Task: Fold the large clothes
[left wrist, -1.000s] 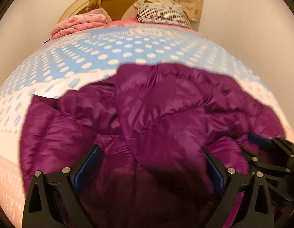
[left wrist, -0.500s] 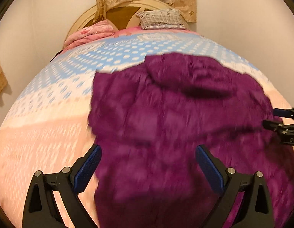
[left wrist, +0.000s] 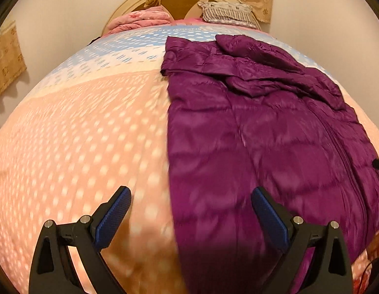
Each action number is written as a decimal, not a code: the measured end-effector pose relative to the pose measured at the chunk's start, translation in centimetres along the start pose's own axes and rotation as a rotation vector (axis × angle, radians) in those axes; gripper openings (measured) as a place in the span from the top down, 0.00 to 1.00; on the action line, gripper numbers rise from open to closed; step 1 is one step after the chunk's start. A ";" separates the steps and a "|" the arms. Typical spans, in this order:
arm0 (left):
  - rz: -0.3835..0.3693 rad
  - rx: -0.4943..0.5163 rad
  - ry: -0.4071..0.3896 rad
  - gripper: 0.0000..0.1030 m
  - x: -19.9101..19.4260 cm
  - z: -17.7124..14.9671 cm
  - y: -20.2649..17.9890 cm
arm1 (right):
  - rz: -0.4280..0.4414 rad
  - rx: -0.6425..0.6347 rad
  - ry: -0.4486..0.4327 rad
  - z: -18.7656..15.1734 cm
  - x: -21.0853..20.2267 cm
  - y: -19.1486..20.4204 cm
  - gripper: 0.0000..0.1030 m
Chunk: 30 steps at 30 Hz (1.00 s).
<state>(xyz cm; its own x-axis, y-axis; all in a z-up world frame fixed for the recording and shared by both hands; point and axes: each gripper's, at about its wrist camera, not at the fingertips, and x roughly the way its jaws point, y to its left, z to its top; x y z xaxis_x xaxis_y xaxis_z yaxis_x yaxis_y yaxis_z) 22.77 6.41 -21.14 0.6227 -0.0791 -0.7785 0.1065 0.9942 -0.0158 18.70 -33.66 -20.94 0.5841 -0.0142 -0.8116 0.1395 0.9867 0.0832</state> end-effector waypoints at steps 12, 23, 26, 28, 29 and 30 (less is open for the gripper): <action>-0.027 0.010 -0.018 0.04 -2.1 -3.3 -0.7 | 0.008 -0.013 -0.023 -5.3 -2.1 1.1 0.21; -0.129 0.052 -0.022 0.79 -3.4 -4.6 -2.4 | 0.105 0.003 -0.020 -7.4 -3.4 1.3 0.81; -0.120 0.103 -0.053 0.91 -4.3 -4.7 -3.4 | 0.154 0.044 -0.031 -7.5 -3.4 1.0 0.89; -0.130 0.108 -0.068 0.93 -5.0 -4.6 -3.1 | 0.184 0.062 -0.040 -7.7 -3.9 0.8 0.90; -0.136 0.106 -0.073 0.94 -5.3 -4.4 -2.9 | 0.190 0.058 -0.044 -7.8 -4.3 0.8 0.91; -0.146 0.105 -0.084 0.94 -5.8 -4.3 -2.6 | 0.198 0.057 -0.051 -7.8 -4.7 0.7 0.91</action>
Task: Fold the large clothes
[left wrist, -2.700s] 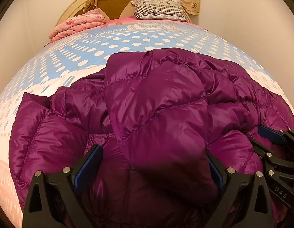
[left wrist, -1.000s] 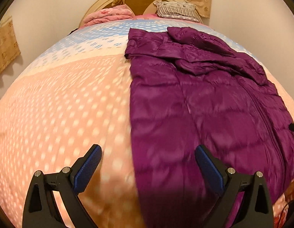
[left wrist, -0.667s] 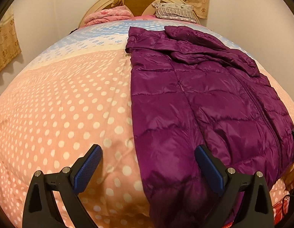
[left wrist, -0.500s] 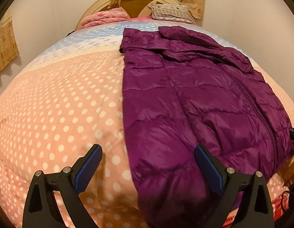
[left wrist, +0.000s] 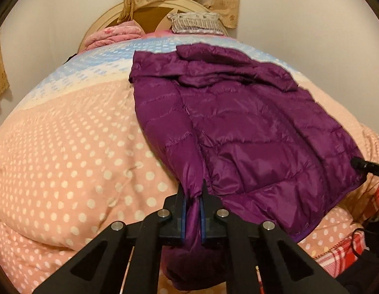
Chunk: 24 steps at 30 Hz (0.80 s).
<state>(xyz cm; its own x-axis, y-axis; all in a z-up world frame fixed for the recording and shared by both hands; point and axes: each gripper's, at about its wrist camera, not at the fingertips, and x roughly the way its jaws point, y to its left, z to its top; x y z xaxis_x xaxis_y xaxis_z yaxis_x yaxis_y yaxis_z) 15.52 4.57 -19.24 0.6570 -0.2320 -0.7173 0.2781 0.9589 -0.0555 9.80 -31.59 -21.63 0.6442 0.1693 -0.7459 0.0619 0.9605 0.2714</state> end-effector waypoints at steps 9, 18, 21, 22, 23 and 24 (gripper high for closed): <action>-0.047 0.023 -0.090 0.96 -5.4 0.9 0.9 | 0.072 -0.032 -0.061 0.0 -4.3 1.3 0.92; -0.118 0.016 -0.227 0.97 -13.3 3.6 0.9 | 0.156 -0.083 -0.226 2.2 -12.3 2.8 0.92; -0.150 -0.010 -0.258 0.98 -16.1 4.5 1.6 | 0.172 -0.106 -0.304 3.8 -15.4 3.0 0.92; -0.134 0.007 -0.273 0.98 -16.9 4.9 1.6 | 0.174 -0.110 -0.322 4.3 -16.0 3.0 0.92; -0.125 0.019 -0.279 0.98 -17.1 5.1 1.8 | 0.178 -0.115 -0.350 5.0 -16.6 2.9 0.92; -0.116 0.034 -0.285 0.98 -17.0 5.5 2.0 | 0.179 -0.118 -0.371 5.7 -16.8 2.6 0.92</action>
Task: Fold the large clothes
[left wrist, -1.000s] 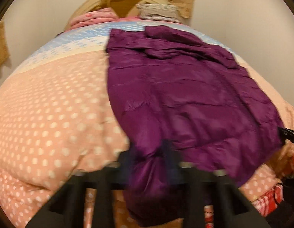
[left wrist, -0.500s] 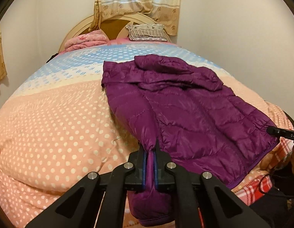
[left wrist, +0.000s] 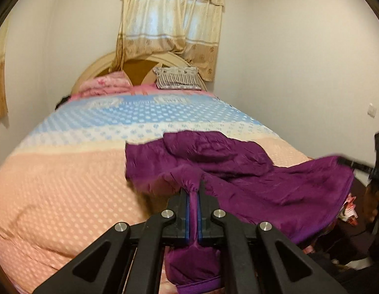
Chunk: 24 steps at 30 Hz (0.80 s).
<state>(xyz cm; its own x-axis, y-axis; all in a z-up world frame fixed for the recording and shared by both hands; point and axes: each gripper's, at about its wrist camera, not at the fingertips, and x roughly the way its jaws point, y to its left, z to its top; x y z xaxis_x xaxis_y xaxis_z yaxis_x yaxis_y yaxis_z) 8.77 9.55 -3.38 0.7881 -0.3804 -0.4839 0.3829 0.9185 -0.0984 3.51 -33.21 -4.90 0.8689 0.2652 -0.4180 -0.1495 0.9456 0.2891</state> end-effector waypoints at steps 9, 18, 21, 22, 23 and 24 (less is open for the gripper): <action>0.030 0.023 0.025 0.97 13.0 3.4 4.1 | -0.074 0.059 -0.016 6.5 13.6 -2.7 0.93; 0.066 -0.114 0.112 0.82 22.9 5.6 7.9 | -0.142 0.105 0.053 8.0 22.5 -5.3 0.92; 0.124 -0.117 0.090 0.56 24.0 6.0 8.3 | -0.165 0.117 0.075 8.1 24.4 -6.2 0.92; 0.164 -0.118 0.067 0.41 24.1 6.1 8.5 | -0.164 0.129 0.085 8.2 25.2 -6.6 0.92; 0.220 -0.118 0.032 0.19 24.0 6.4 9.0 | -0.162 0.140 0.093 8.3 26.1 -7.1 0.92; 0.246 -0.123 0.001 0.15 23.9 6.5 9.3 | -0.168 0.140 0.100 8.5 26.9 -7.3 0.92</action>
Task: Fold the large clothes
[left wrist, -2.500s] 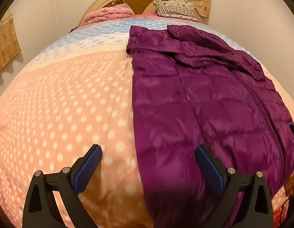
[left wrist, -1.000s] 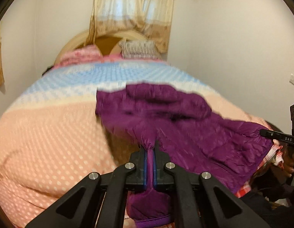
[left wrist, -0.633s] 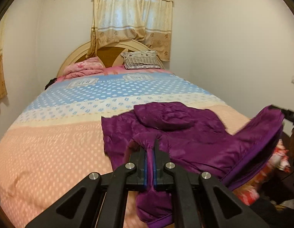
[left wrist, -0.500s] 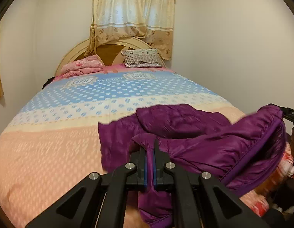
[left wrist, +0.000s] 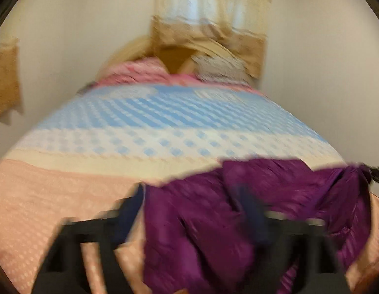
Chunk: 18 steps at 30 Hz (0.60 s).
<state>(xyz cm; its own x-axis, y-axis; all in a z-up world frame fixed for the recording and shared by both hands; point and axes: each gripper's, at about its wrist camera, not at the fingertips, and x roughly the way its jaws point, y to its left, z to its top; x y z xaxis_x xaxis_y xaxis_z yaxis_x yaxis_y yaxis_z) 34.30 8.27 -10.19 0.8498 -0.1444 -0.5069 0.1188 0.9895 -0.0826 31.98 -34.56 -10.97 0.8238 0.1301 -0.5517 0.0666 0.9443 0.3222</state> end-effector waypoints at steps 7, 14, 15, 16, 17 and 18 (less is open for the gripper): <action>0.119 0.009 0.071 0.14 5.5 0.7 0.3 | -0.055 0.025 0.032 1.1 5.7 -0.1 0.92; 0.152 -0.057 0.145 0.14 7.7 -0.2 1.2 | -0.057 0.070 -0.009 2.0 5.3 -0.5 0.15; 0.157 -0.061 0.140 0.14 7.3 -0.3 1.2 | -0.065 0.059 -0.036 2.1 4.5 -0.4 0.11; 0.169 -0.063 0.129 0.14 6.8 -0.3 1.3 | -0.074 0.046 -0.042 2.2 4.0 -0.1 0.11; 0.196 -0.065 0.115 0.14 6.1 -0.2 1.3 | -0.095 0.035 -0.040 2.1 3.3 0.2 0.12; 0.225 -0.066 0.091 0.14 5.2 -0.1 1.2 | -0.109 0.030 -0.038 2.0 3.1 0.6 0.12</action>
<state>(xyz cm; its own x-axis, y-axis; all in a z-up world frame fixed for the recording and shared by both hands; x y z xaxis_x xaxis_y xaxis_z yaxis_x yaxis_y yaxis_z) 38.82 8.69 -12.97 0.8010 0.0761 -0.5938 -0.1045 0.9944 -0.0136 35.69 -34.19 -10.91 0.8314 0.0148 -0.5555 0.1736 0.9427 0.2848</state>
